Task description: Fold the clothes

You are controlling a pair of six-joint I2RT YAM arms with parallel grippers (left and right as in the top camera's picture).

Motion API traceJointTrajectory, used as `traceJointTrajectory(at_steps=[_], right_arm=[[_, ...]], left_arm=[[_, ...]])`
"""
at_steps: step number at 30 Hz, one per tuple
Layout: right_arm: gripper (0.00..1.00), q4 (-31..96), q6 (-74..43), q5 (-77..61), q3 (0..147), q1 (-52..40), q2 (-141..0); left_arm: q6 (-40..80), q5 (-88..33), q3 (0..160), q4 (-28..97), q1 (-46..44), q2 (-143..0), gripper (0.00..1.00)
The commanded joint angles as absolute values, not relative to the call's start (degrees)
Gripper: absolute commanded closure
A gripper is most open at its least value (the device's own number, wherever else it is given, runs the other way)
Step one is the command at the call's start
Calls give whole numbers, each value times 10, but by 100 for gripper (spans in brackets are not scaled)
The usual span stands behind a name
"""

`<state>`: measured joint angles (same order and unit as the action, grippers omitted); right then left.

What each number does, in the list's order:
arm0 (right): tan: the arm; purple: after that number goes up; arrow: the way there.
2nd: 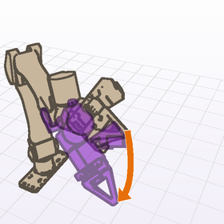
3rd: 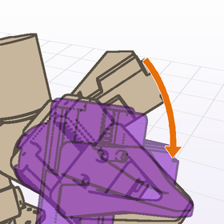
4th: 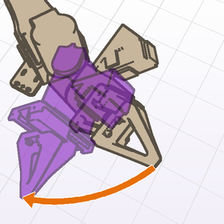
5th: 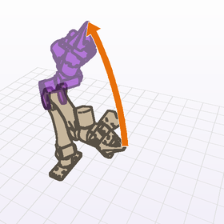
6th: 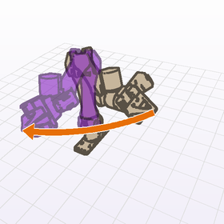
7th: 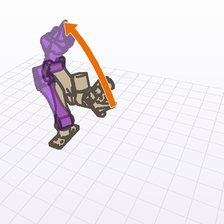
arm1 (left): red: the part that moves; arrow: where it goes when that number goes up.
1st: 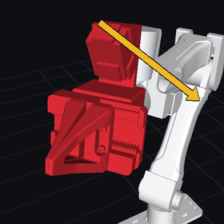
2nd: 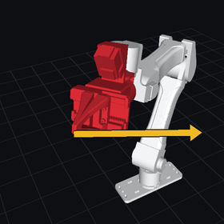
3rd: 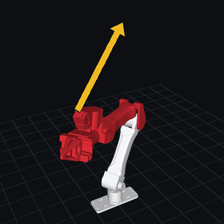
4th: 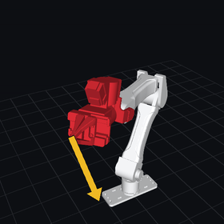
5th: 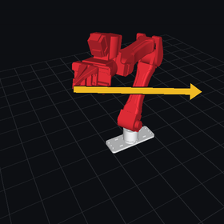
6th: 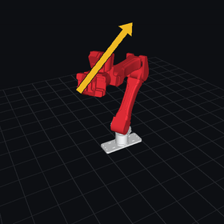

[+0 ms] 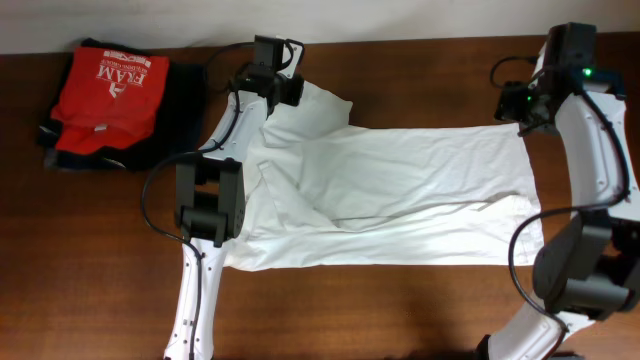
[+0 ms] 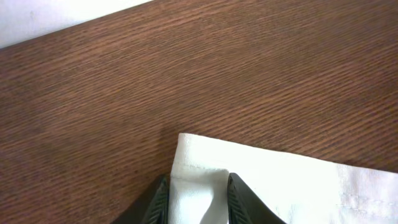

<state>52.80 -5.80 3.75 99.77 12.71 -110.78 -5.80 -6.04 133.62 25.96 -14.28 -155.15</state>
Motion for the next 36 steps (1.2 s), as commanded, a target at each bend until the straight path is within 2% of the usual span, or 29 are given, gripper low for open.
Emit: traceJointTrajectory(at_steps=[1, 4, 7, 9, 12, 15, 18, 21, 36], right_arm=[[24, 499, -34, 80, 987, 153, -1169], [28, 498, -32, 73, 987, 195, -1205], [31, 456, 30, -53, 987, 229, -1238], [37, 426, 69, -75, 987, 227, -1259], [38, 399, 91, -84, 987, 225, -1285], [46, 350, 134, -100, 987, 221, -1305], [45, 340, 198, -103, 986, 205, -1310], [38, 340, 208, -98, 986, 195, -1310], [39, 306, 205, -69, 969, 196, -1352]], left_arm=[[-61, -62, 1332, 283, -141, -1578, 69], [-61, -62, 1332, 307, -137, -1578, 69], [-61, -62, 1332, 316, -135, -1578, 69], [-61, -62, 1332, 316, -134, -1578, 69], [-61, -62, 1332, 316, -134, -1578, 69], [-61, -62, 1332, 318, -133, -1578, 69], [-61, -62, 1332, 318, -133, -1578, 69], [-61, -62, 1332, 318, -133, -1578, 69], [-61, -62, 1332, 322, -133, -1578, 69]])
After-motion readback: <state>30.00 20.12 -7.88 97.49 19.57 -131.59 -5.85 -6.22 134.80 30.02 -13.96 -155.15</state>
